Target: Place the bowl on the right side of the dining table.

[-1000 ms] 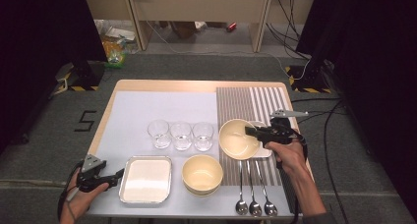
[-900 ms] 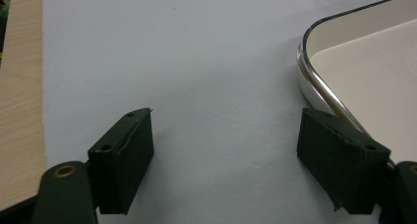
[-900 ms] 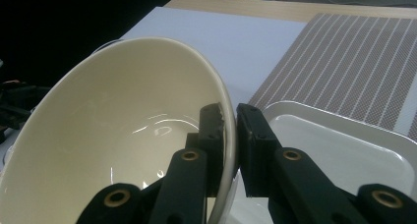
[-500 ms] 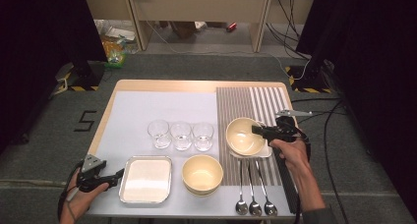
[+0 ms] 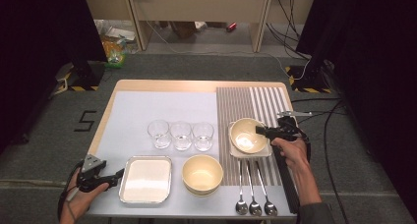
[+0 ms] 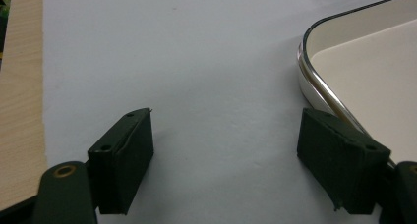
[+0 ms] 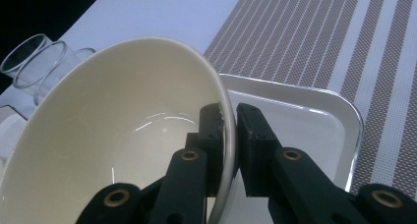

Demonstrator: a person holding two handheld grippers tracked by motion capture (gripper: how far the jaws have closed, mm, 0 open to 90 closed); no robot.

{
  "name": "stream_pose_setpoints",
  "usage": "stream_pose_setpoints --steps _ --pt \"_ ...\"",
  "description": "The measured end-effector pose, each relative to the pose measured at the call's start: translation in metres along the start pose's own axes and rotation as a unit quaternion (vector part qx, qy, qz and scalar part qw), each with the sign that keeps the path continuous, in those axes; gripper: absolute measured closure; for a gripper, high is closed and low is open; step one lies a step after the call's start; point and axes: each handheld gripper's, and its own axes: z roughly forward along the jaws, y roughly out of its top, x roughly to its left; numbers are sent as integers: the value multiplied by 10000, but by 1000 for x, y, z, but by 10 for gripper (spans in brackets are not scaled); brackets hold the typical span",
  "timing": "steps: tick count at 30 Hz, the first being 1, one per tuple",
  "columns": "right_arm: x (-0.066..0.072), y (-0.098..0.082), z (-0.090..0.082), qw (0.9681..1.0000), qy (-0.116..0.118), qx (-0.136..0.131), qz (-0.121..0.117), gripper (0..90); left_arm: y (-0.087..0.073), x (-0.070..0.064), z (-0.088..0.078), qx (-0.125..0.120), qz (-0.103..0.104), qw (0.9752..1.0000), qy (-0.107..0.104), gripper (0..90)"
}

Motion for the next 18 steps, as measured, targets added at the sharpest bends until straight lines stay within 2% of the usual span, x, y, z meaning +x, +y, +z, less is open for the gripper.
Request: stream_pose_setpoints --steps 18 --pt "-20 -9 19 9989 -336 258 189 813 0 0 0 0 0 10000 6 203"
